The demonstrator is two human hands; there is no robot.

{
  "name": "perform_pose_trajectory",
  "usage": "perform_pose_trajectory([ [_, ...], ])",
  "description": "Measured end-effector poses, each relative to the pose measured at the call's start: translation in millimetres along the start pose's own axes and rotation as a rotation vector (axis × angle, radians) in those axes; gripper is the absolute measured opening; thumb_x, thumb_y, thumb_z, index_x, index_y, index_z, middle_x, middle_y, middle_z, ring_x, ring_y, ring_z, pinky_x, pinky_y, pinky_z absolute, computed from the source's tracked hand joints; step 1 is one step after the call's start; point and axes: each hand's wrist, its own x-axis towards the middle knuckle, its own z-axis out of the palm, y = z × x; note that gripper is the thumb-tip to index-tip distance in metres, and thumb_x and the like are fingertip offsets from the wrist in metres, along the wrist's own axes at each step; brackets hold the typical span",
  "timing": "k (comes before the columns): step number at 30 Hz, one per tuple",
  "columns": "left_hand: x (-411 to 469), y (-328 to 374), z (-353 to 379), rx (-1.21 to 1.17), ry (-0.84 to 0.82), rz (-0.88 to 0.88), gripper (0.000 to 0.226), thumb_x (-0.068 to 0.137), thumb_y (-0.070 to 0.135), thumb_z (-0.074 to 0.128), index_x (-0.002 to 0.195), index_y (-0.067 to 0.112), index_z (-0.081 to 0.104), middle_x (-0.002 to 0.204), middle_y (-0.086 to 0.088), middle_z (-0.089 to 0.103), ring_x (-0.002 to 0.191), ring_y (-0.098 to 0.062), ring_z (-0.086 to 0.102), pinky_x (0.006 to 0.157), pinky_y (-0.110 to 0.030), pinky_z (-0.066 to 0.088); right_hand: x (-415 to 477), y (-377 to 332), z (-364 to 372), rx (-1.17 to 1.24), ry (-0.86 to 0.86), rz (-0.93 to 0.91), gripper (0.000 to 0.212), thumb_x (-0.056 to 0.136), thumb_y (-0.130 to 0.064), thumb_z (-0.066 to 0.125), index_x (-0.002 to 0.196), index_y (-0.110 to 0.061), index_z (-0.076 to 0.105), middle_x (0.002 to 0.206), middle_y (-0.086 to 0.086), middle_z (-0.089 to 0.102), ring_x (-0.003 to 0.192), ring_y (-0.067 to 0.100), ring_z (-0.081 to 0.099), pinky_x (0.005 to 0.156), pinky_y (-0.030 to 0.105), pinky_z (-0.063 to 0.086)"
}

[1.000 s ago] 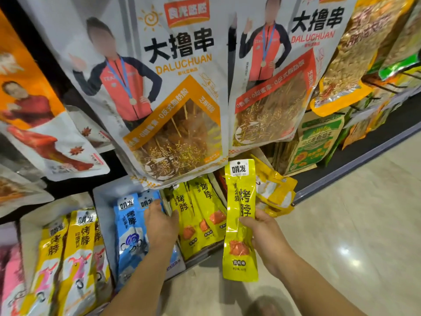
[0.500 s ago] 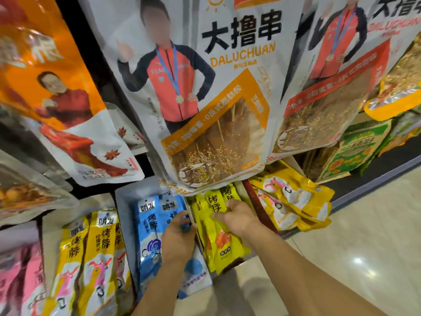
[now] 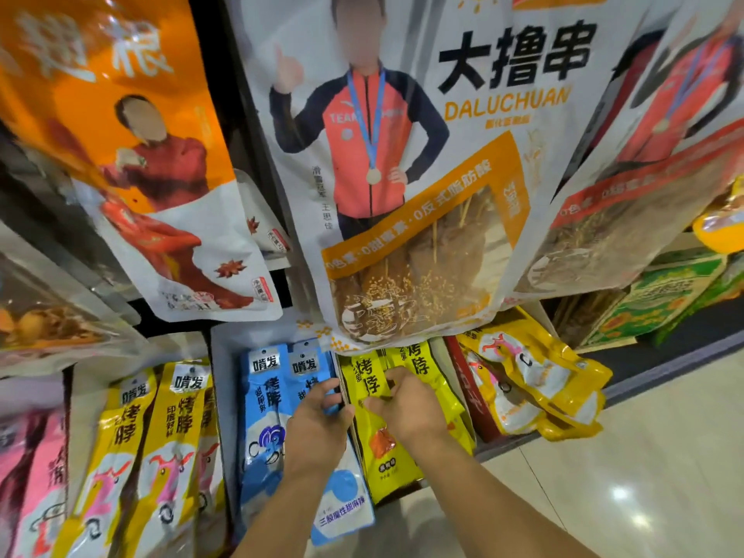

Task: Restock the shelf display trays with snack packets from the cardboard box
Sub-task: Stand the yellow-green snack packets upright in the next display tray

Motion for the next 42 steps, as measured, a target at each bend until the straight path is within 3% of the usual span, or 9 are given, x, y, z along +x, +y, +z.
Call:
perform_pose_trajectory([
  [4, -12, 15, -5, 0.153, -0.026, 0.023, 0.046, 0.089, 0.021, 0.073, 0.13, 0.033, 0.058, 0.119, 0.008, 0.068, 0.093, -0.014, 0.067, 0.082, -0.03, 0.055, -16, -6, -8, -0.091, 0.015, -0.053, 0.062, 0.091, -0.043, 0.07, 0.144, -0.018, 0.047, 0.087, -0.01, 0.055, 0.101, 0.018, 0.063, 0.078, 0.029, 0.048],
  [7, -25, 23, -10, 0.173, -0.093, 0.008, 0.05, 0.092, 0.02, 0.069, 0.139, 0.022, 0.052, 0.13, 0.004, 0.064, 0.09, -0.008, 0.063, 0.08, -0.02, 0.049, -35, -6, -15, -0.173, 0.027, -0.072, 0.059, 0.092, -0.045, 0.067, 0.142, -0.02, 0.048, 0.116, 0.0, 0.065, 0.113, 0.023, 0.062, 0.087, 0.031, 0.05],
  [10, -45, 35, -19, 0.243, -0.124, 0.017, 0.046, 0.094, 0.017, 0.066, 0.138, 0.014, 0.054, 0.132, -0.002, 0.063, 0.103, -0.016, 0.062, 0.097, -0.027, 0.047, -59, -3, -21, -0.232, 0.017, -0.086, 0.054, 0.092, -0.045, 0.066, 0.138, -0.02, 0.053, 0.123, 0.003, 0.067, 0.116, 0.026, 0.062, 0.093, 0.033, 0.051],
  [17, -95, 62, -65, 0.63, -0.132, 0.105, 0.055, 0.097, 0.036, 0.055, 0.148, 0.022, 0.041, 0.142, -0.004, 0.055, 0.119, -0.024, 0.059, 0.103, -0.037, 0.047, -123, 0, -35, -0.383, 0.039, -0.201, 0.041, 0.099, -0.045, 0.053, 0.127, -0.016, 0.056, 0.126, 0.007, 0.061, 0.126, 0.03, 0.05, 0.096, 0.037, 0.047],
  [21, -128, 79, -107, 0.897, -0.058, 0.201, 0.059, 0.099, 0.04, 0.05, 0.153, 0.021, 0.034, 0.142, -0.008, 0.056, 0.131, -0.026, 0.051, 0.107, -0.038, 0.044, -164, -19, -40, -0.565, 0.065, -0.326, 0.044, 0.1, -0.047, 0.046, 0.132, -0.018, 0.052, 0.133, 0.007, 0.056, 0.128, 0.03, 0.046, 0.103, 0.041, 0.041],
  [25, -160, 87, -165, 1.118, 0.047, 0.254, 0.055, 0.098, 0.045, 0.047, 0.148, 0.025, 0.039, 0.15, 0.001, 0.047, 0.137, -0.025, 0.041, 0.108, -0.04, 0.038, -197, -51, -28, -0.702, 0.059, -0.447, 0.05, 0.101, -0.048, 0.043, 0.14, -0.017, 0.042, 0.141, 0.008, 0.048, 0.131, 0.031, 0.041, 0.104, 0.045, 0.039],
  [31, -213, 94, -265, 1.247, 0.222, 0.209, 0.047, 0.094, 0.048, 0.049, 0.134, 0.022, 0.049, 0.138, -0.003, 0.053, 0.13, -0.029, 0.043, 0.104, -0.041, 0.036, -253, -123, 3, -0.812, 0.045, -0.682, 0.058, 0.103, -0.049, 0.038, 0.149, -0.014, 0.034, 0.151, 0.012, 0.04, 0.139, 0.034, 0.037, 0.113, 0.047, 0.034],
  [42, -304, 82, -428, 1.203, 0.494, 0.082, 0.048, 0.094, 0.047, 0.045, 0.133, 0.021, 0.05, 0.134, -0.004, 0.056, 0.125, -0.029, 0.049, 0.095, -0.039, 0.042, -364, -255, 56, -0.813, 0.105, -1.048, 0.053, 0.098, -0.045, 0.047, 0.139, -0.012, 0.042, 0.136, 0.012, 0.049, 0.127, 0.036, 0.044, 0.101, 0.049, 0.04],
])
